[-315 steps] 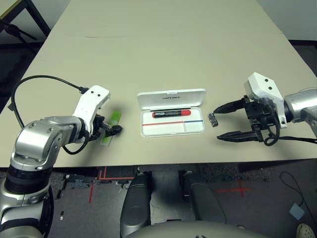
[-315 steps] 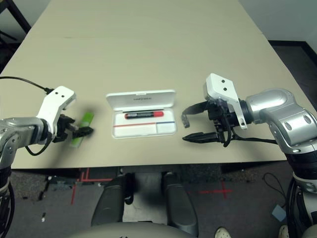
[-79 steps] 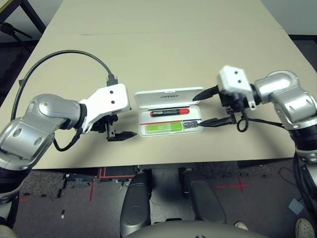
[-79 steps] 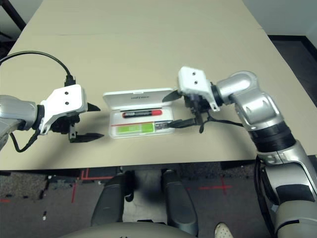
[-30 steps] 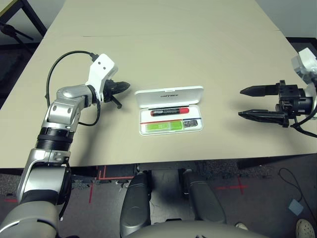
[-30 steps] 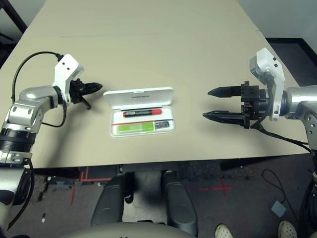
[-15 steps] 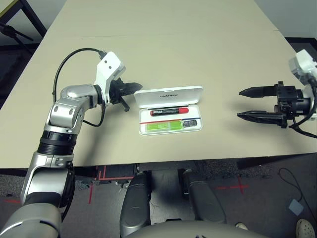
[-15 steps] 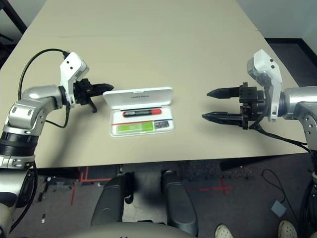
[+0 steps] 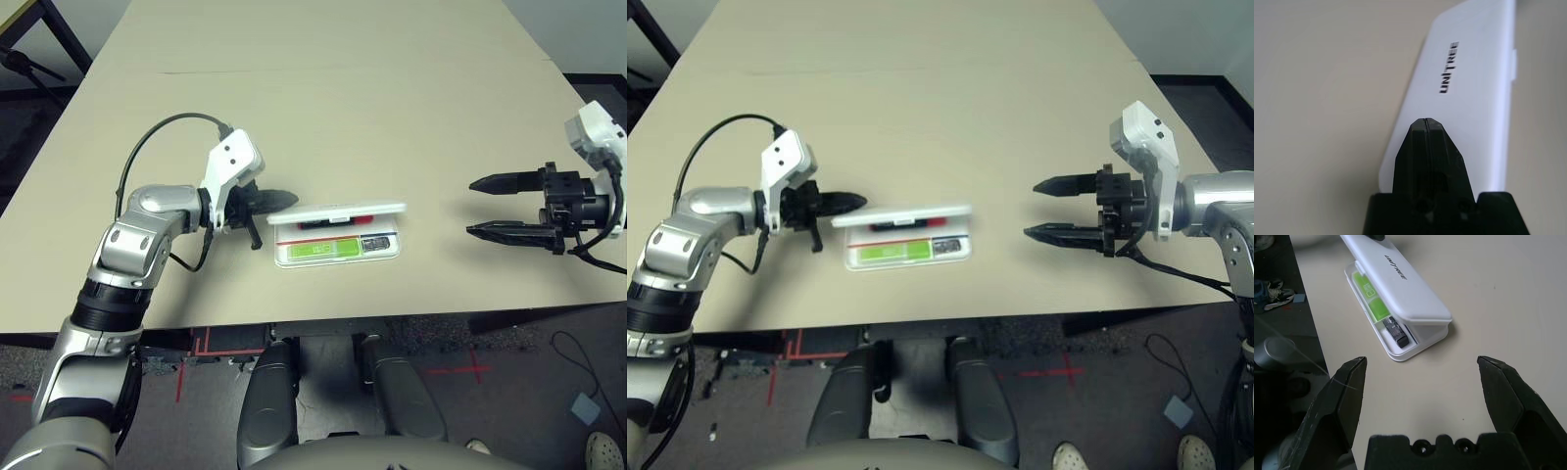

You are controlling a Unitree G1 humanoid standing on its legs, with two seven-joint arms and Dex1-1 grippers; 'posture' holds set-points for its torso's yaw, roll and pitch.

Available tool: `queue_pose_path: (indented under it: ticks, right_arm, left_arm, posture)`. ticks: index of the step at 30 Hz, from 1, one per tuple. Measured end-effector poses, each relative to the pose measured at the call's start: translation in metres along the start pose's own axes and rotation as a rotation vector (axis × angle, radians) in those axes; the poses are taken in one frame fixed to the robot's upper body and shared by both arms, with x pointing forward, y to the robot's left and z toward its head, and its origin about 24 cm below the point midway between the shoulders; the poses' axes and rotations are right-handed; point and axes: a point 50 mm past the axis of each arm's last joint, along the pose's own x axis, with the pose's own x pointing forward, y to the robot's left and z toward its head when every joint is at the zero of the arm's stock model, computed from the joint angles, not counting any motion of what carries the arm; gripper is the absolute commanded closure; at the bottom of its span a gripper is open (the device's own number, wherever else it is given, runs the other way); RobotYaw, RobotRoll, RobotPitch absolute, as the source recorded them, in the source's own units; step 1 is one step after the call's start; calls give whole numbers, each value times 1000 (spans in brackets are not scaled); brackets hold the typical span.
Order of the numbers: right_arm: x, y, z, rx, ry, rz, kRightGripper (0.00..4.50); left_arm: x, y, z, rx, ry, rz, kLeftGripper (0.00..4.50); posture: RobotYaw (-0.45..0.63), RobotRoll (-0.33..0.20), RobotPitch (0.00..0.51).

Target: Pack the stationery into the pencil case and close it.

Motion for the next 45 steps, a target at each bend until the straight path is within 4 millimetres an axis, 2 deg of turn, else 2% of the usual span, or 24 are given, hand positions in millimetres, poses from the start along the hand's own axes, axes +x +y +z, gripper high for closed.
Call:
queue_pose_path:
  ticks: [8, 16, 30, 40, 43, 45]
  right_arm:
    - [3, -1, -3, -4, 12, 12, 0]
    - [4, -4, -5, -16, 36, 10, 0]
    - [9, -5, -9, -26, 50, 4, 0]
    - [17, -5, -14, -15, 30, -10, 0]
    - [21, -4, -16, -11, 12, -15, 0]
    - [28, -5, -17, -5, -45, -34, 0]
  left_arm:
    - [2, -9, -7, 4, 25, -51, 4484]
    - [17, -16, -12, 42, 44, -83, 4484]
    - [21, -27, -24, 149, 127, -158, 4484]
    - [26, -28, -27, 117, 76, -82, 4484]
    - [21, -22, -27, 73, 42, 0, 3847]
    - [15, -15, -22, 24, -41, 83, 3102]
  posture:
    - [-25, 0, 193]
    - [-25, 0, 187]
    - [-34, 0, 186]
    - [-34, 0, 194]
    - [-31, 0, 196]
    - [-28, 0, 195]
